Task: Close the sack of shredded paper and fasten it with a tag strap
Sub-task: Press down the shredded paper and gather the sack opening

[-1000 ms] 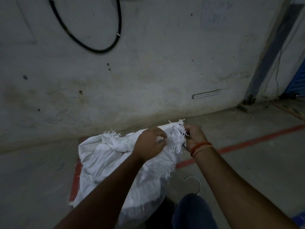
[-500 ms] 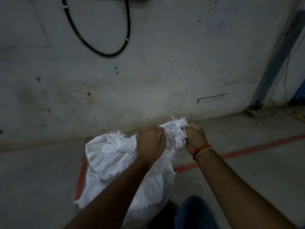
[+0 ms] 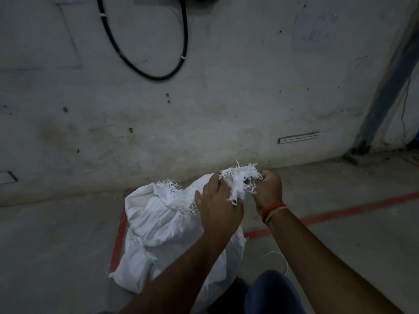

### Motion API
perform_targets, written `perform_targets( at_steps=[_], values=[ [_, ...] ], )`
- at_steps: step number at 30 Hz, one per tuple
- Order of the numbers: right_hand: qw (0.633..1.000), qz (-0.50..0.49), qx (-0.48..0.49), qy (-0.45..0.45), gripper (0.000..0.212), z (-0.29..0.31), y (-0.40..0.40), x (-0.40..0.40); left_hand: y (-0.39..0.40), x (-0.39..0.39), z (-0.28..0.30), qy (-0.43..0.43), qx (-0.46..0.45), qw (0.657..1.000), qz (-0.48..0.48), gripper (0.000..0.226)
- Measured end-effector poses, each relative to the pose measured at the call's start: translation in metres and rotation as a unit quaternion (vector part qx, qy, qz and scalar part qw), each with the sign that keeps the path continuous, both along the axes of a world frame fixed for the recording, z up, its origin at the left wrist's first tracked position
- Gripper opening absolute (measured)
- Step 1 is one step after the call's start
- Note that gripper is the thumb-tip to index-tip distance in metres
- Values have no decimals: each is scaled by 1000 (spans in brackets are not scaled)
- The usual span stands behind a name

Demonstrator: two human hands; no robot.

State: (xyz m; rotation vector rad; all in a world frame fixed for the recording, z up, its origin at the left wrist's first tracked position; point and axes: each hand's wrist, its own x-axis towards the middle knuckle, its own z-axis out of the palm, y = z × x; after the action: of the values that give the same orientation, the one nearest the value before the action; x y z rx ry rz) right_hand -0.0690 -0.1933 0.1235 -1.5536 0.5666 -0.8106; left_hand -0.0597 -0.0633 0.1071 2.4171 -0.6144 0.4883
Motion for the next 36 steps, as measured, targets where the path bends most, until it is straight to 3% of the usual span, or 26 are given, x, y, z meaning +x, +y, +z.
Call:
perform_targets(
  at_steps=[2, 4, 6, 7, 13, 19, 22, 26, 28, 32, 36],
  values=[
    [1000, -2, -10, 2, 19, -3, -5, 0, 9, 7, 3, -14, -17, 1000, -15, 45],
    [1000, -3, -4, 0, 10, -8, -10, -2, 19, 17, 9, -40, -22, 998, -49, 41],
    [1000, 9, -3, 12, 26, -11, -16, -6, 31, 28, 20, -50, -20, 994, -99, 33],
    [1000, 18, -4, 16, 22, -11, -17, -9, 36, 36, 27, -44, -6, 992, -122, 29],
    [991, 121, 58, -6, 10, -14, -22, -14, 56, 72, 60, 69, 125, 955, -261, 24],
    [969, 175, 145, -94, 35, -15, -17, -12, 66, 87, 66, 187, 82, 939, -276, 41],
    [966, 185, 149, -100, 26, -20, -12, -8, 65, 87, 72, 195, 31, 943, -267, 38],
    [978, 183, 73, -70, 75, -29, 3, -2, 56, 87, 85, 190, -57, 946, -256, 32],
    [979, 174, 89, -58, 88, -31, 17, 2, 53, 91, 87, 200, -91, 940, -263, 35],
    [988, 129, 73, -43, 64, -30, 33, 17, 52, 98, 83, 195, -90, 932, -291, 38],
    [989, 120, 48, -65, 40, -30, 31, 22, 60, 102, 81, 137, -84, 951, -265, 37]
  ],
)
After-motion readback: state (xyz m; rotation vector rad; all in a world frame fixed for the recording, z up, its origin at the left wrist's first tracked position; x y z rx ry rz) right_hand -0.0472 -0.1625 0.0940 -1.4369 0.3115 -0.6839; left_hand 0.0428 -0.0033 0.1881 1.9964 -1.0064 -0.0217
